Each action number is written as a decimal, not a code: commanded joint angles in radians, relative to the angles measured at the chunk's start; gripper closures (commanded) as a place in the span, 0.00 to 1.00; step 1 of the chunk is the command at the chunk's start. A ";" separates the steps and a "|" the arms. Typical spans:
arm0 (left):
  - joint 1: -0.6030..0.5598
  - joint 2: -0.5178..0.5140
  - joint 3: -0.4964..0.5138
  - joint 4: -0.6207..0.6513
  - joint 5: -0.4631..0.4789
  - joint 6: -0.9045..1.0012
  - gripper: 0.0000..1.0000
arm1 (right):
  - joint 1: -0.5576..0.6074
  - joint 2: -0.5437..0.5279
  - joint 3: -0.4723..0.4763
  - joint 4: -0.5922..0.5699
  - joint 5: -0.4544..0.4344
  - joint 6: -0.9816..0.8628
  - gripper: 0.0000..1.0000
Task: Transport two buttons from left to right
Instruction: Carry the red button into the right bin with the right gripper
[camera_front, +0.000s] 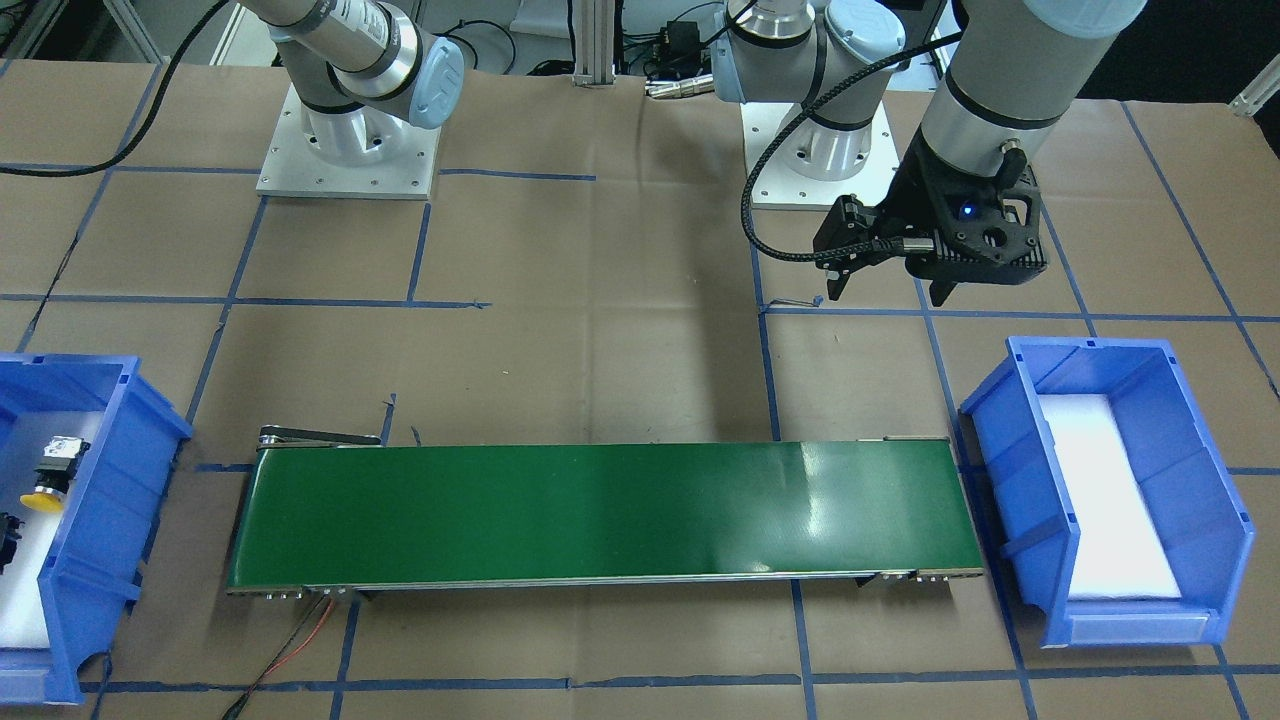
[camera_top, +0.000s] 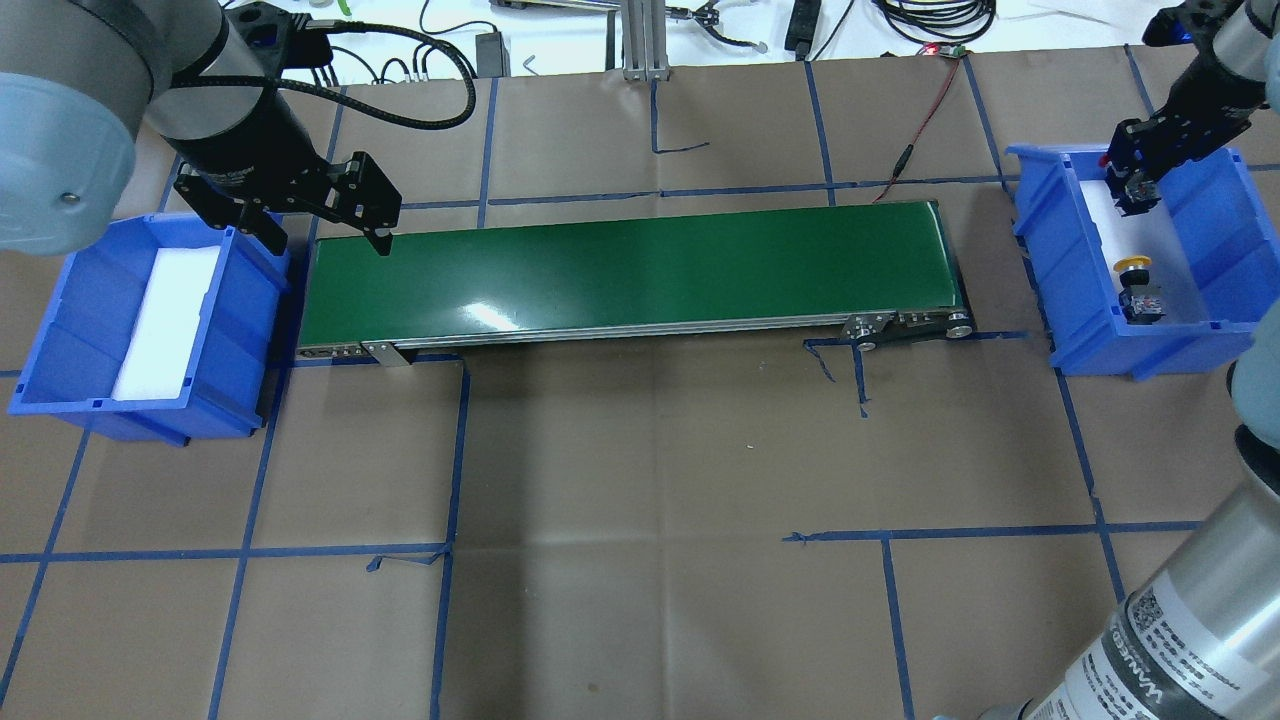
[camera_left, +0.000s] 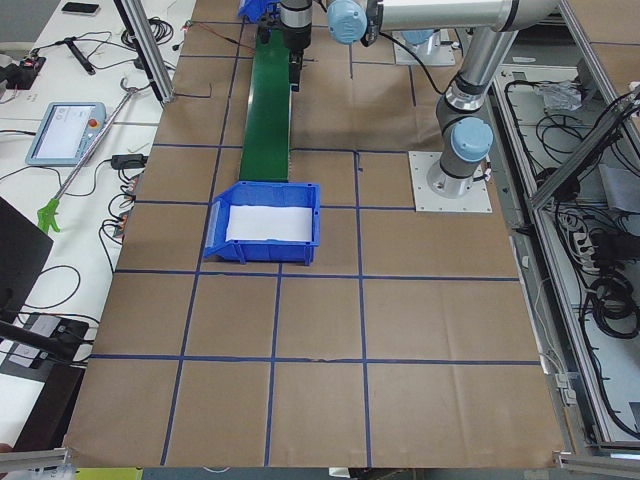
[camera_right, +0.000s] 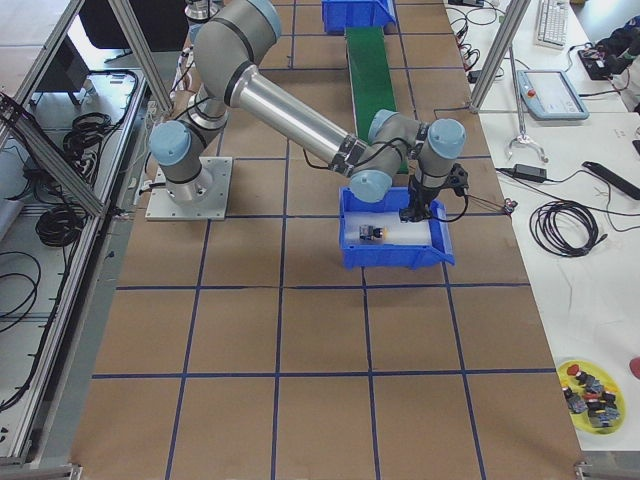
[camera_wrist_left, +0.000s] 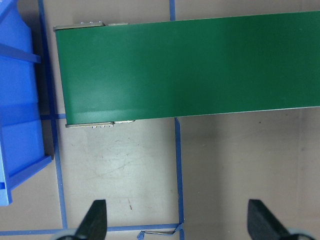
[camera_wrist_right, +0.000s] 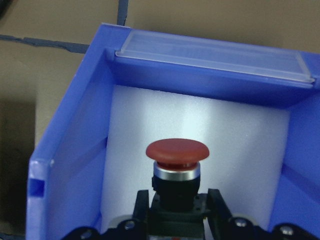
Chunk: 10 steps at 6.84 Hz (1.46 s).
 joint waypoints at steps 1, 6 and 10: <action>0.000 0.000 0.000 0.000 0.001 0.000 0.01 | -0.001 0.046 0.001 -0.015 -0.005 -0.016 0.98; 0.000 0.000 0.000 0.000 0.000 0.000 0.01 | -0.003 0.055 0.014 -0.036 -0.011 -0.008 0.31; 0.000 0.001 0.000 0.000 0.000 0.000 0.01 | -0.001 0.038 0.011 -0.041 -0.015 0.003 0.04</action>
